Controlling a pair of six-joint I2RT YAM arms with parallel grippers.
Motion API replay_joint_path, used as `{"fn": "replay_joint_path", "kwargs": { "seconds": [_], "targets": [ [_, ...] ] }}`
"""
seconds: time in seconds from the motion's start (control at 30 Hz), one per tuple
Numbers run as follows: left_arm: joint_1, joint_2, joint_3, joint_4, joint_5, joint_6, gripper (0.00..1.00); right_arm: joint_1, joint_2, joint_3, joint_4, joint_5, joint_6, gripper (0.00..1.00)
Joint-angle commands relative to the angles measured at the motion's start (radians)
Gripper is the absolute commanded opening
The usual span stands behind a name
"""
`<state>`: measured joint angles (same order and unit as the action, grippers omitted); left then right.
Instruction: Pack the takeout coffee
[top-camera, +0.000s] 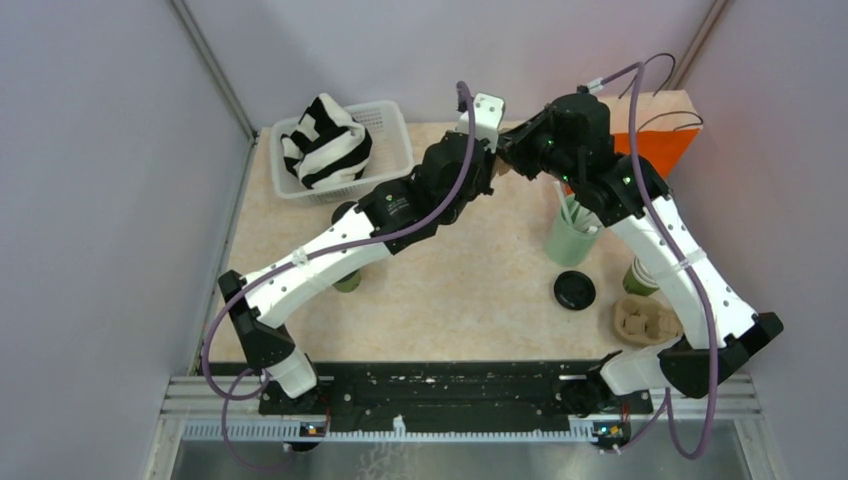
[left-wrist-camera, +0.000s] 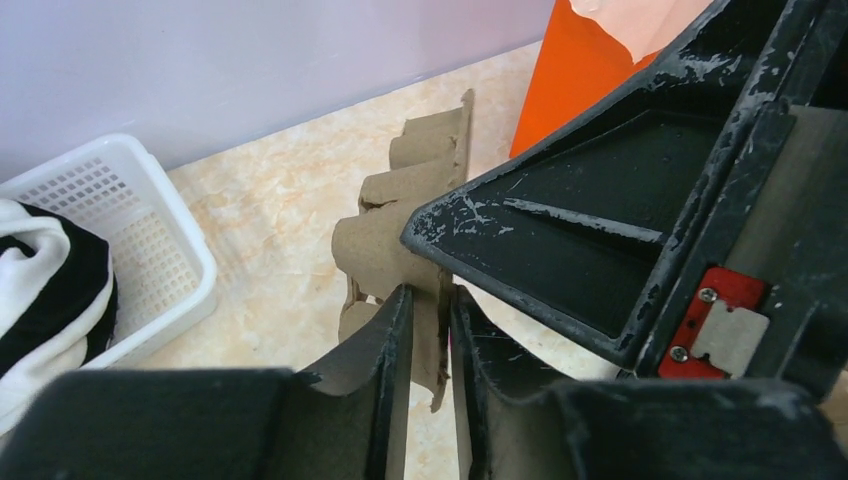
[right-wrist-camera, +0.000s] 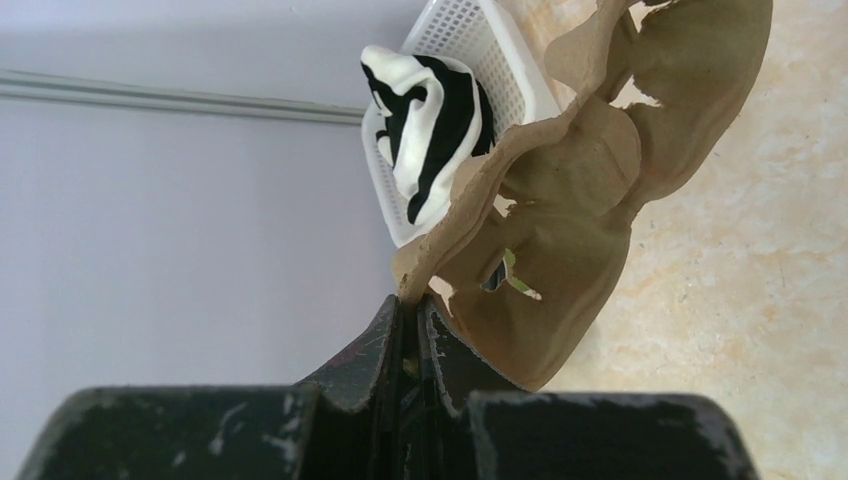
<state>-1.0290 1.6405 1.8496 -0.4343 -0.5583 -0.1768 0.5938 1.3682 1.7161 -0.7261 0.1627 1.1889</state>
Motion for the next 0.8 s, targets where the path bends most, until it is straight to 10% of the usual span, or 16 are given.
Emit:
{"fn": "replay_joint_path", "kwargs": {
  "seconds": [0.0, 0.2, 0.77],
  "targets": [
    [0.001, 0.011, 0.044, 0.013, -0.017, 0.027, 0.23, 0.024, 0.004, 0.039, 0.014, 0.023, 0.010, 0.00],
    [0.002, -0.006, 0.023, 0.007, -0.011, 0.037, 0.37, 0.029, 0.009, 0.042, 0.019, 0.038, 0.020, 0.00],
    [0.002, -0.056, -0.057, -0.005, -0.002, 0.034, 0.30, 0.030, 0.016, 0.048, 0.019, 0.059, 0.023, 0.00]
  ]
}}
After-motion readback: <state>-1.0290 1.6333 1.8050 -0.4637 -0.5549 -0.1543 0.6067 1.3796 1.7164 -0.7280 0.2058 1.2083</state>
